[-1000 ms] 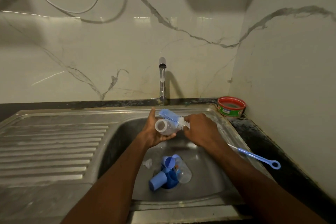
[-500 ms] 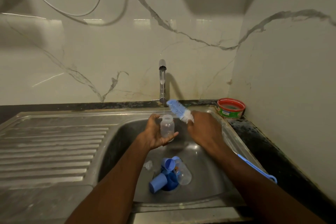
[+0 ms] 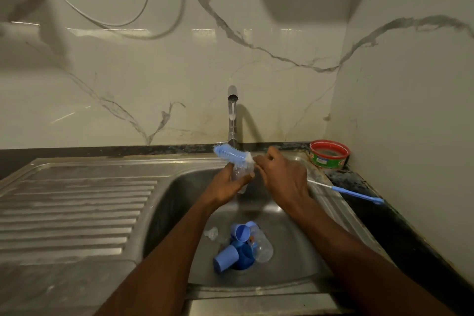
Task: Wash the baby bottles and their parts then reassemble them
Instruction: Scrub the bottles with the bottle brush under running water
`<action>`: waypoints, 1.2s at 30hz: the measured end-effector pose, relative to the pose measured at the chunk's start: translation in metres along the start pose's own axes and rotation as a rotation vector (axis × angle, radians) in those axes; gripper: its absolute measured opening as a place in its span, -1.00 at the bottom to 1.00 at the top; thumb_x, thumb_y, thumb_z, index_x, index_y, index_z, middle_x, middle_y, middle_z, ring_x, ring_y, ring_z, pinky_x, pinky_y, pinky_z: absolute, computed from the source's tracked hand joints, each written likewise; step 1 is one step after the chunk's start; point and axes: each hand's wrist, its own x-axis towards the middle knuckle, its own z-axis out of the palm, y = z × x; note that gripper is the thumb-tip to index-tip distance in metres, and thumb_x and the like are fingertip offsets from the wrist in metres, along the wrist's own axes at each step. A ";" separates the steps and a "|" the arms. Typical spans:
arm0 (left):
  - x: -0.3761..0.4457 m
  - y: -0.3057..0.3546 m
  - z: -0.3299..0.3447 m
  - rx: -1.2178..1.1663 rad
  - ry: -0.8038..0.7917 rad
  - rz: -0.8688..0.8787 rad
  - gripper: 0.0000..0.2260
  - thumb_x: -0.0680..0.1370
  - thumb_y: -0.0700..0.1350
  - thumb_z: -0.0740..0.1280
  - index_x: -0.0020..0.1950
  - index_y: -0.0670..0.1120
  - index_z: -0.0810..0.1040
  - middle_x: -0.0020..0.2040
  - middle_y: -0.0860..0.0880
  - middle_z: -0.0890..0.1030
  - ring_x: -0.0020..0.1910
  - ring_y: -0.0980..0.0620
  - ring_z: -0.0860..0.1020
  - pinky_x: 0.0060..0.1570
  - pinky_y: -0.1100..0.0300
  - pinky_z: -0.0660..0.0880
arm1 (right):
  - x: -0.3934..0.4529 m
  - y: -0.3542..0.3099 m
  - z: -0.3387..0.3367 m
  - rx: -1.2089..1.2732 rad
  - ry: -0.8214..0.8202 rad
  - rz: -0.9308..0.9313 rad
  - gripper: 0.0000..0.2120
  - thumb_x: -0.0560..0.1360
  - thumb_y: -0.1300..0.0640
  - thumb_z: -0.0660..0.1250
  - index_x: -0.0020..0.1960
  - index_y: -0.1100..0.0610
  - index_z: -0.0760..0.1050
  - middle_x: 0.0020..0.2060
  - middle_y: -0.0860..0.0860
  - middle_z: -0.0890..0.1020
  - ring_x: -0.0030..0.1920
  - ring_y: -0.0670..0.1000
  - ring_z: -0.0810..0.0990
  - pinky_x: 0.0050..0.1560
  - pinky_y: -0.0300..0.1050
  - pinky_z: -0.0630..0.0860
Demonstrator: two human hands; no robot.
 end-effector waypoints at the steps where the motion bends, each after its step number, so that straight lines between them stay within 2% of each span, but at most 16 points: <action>1: 0.001 0.001 -0.002 0.018 0.019 0.016 -0.50 0.59 0.10 0.37 0.49 0.01 0.37 0.34 0.03 0.52 0.17 0.15 0.52 -0.03 0.36 0.46 | 0.001 0.001 0.000 0.011 0.007 -0.015 -0.76 0.59 -0.04 0.37 0.24 -0.08 0.54 0.02 -0.05 0.48 -0.21 -0.04 0.53 -0.31 -0.16 0.35; 3: 0.002 -0.001 -0.006 -0.016 0.036 0.030 -0.51 0.59 0.07 0.38 0.48 -0.01 0.39 0.34 -0.01 0.54 0.16 0.17 0.53 -0.01 0.37 0.45 | -0.001 0.008 0.000 0.039 -0.005 -0.025 -0.76 0.58 -0.03 0.37 0.25 -0.10 0.56 0.02 -0.09 0.51 -0.15 -0.04 0.55 -0.27 -0.16 0.37; 6: 0.005 -0.009 -0.008 0.025 0.057 -0.001 -0.50 0.53 0.12 0.46 0.41 0.04 0.42 0.24 0.10 0.56 0.16 0.17 0.55 0.04 0.29 0.50 | -0.007 0.019 -0.004 0.039 -0.020 0.046 -0.79 0.57 -0.01 0.36 0.19 -0.13 0.58 0.01 -0.13 0.55 -0.05 -0.01 0.59 -0.24 -0.13 0.36; 9: 0.008 -0.011 -0.004 0.020 0.097 -0.014 -0.33 0.38 0.29 0.51 0.37 0.00 0.46 0.21 0.00 0.61 0.11 0.09 0.62 0.05 0.19 0.59 | -0.007 0.019 -0.005 0.058 -0.011 0.089 -0.77 0.55 0.01 0.36 0.20 -0.12 0.57 0.04 -0.11 0.55 0.00 0.02 0.60 -0.20 -0.12 0.38; 10: 0.009 -0.012 -0.001 0.062 0.064 0.036 -0.36 0.40 0.26 0.52 0.35 -0.03 0.48 0.20 -0.03 0.62 0.10 0.08 0.63 0.08 0.18 0.59 | -0.006 0.014 -0.004 0.080 -0.020 0.080 -0.77 0.56 0.01 0.35 0.21 -0.12 0.56 0.05 -0.10 0.54 -0.01 0.03 0.60 -0.19 -0.11 0.41; 13: 0.010 -0.014 0.007 0.234 -0.057 0.154 -0.67 0.55 -0.02 0.47 0.27 -0.06 0.54 0.16 -0.04 0.63 0.12 0.07 0.62 0.15 0.09 0.58 | 0.000 -0.003 -0.001 0.122 -0.025 0.038 -0.80 0.57 -0.03 0.34 0.19 -0.09 0.55 0.01 -0.08 0.50 -0.09 0.03 0.58 -0.18 -0.05 0.52; 16: 0.011 -0.006 0.009 0.197 0.071 0.104 -0.74 0.57 -0.05 0.44 0.22 -0.06 0.52 0.16 -0.07 0.63 0.08 0.03 0.62 0.15 0.02 0.58 | 0.003 -0.004 -0.002 0.106 -0.004 0.067 -0.80 0.57 0.00 0.35 0.19 -0.08 0.55 0.02 -0.07 0.54 -0.07 0.05 0.60 -0.16 -0.03 0.54; 18: 0.009 -0.004 0.000 0.082 0.179 -0.013 -0.66 0.56 0.00 0.45 0.30 -0.01 0.51 0.13 -0.07 0.64 -0.01 0.01 0.65 0.03 0.07 0.62 | -0.001 0.009 -0.003 0.115 -0.002 0.100 -0.80 0.56 0.02 0.33 0.18 -0.10 0.56 0.02 -0.08 0.57 -0.03 0.05 0.62 -0.13 -0.02 0.55; 21: 0.001 -0.007 -0.016 0.049 0.153 -0.068 -0.61 0.52 0.00 0.50 0.30 0.03 0.48 0.10 0.00 0.63 -0.02 0.03 0.64 -0.11 0.18 0.60 | -0.011 0.023 -0.004 0.109 -0.005 0.112 -0.81 0.55 0.01 0.34 0.15 -0.12 0.58 -0.03 -0.11 0.60 -0.05 0.01 0.62 -0.13 0.01 0.58; 23: 0.014 -0.007 -0.003 0.124 0.120 -0.114 -0.60 0.52 0.03 0.48 0.30 0.02 0.47 0.13 -0.01 0.61 -0.02 0.11 0.59 -0.10 0.27 0.54 | -0.011 0.018 -0.004 0.126 -0.023 0.095 -0.81 0.55 0.01 0.35 0.16 -0.11 0.58 -0.01 -0.11 0.59 -0.04 0.01 0.61 -0.11 0.00 0.57; 26: 0.006 0.000 0.007 0.280 0.208 -0.244 -0.62 0.61 0.06 0.37 0.38 -0.03 0.46 0.21 -0.01 0.58 0.08 0.11 0.55 0.06 0.28 0.49 | -0.001 -0.002 -0.004 0.124 -0.030 0.056 -0.80 0.58 0.01 0.34 0.21 -0.06 0.54 0.06 -0.06 0.54 -0.04 0.04 0.60 -0.13 -0.01 0.54; 28: 0.011 -0.008 0.014 0.157 0.098 -0.104 -0.60 0.66 0.01 0.28 0.47 -0.08 0.38 0.30 -0.10 0.53 0.14 0.05 0.52 0.10 0.20 0.48 | 0.005 -0.008 -0.004 0.065 -0.038 0.067 -0.78 0.58 0.03 0.35 0.22 -0.06 0.52 0.07 -0.04 0.51 -0.04 0.07 0.61 -0.18 -0.04 0.46; 29: 0.007 0.000 0.014 0.097 0.049 -0.099 -0.58 0.66 0.00 0.27 0.49 -0.09 0.35 0.34 -0.16 0.52 0.14 0.02 0.52 0.08 0.18 0.50 | 0.005 -0.007 -0.004 0.049 -0.042 0.081 -0.77 0.58 0.04 0.34 0.23 -0.07 0.52 0.07 -0.04 0.52 -0.03 0.07 0.61 -0.18 -0.05 0.42; 31: -0.003 -0.004 -0.004 -0.001 0.057 -0.080 -0.52 0.63 0.06 0.32 0.51 -0.02 0.31 0.34 -0.09 0.51 0.17 0.00 0.54 0.09 0.08 0.57 | 0.002 0.003 -0.005 0.042 -0.045 0.104 -0.77 0.57 0.06 0.34 0.21 -0.10 0.54 0.05 -0.06 0.55 -0.02 0.07 0.62 -0.19 -0.06 0.39; 33: 0.005 -0.008 -0.008 0.086 0.131 -0.069 -0.47 0.57 0.10 0.41 0.47 0.01 0.32 0.24 0.04 0.49 0.16 0.02 0.55 0.04 0.09 0.59 | -0.005 0.016 -0.006 0.061 -0.037 0.128 -0.77 0.54 0.04 0.36 0.19 -0.13 0.57 0.00 -0.09 0.59 -0.04 0.05 0.63 -0.21 -0.08 0.42; 36: 0.007 -0.010 -0.010 0.198 0.138 -0.022 -0.42 0.49 0.15 0.49 0.37 -0.05 0.37 0.18 0.06 0.50 0.11 0.06 0.55 0.01 0.17 0.55 | -0.012 0.023 -0.008 0.109 -0.057 0.090 -0.77 0.53 -0.01 0.35 0.18 -0.13 0.58 0.00 -0.10 0.62 -0.01 0.04 0.63 -0.12 -0.04 0.54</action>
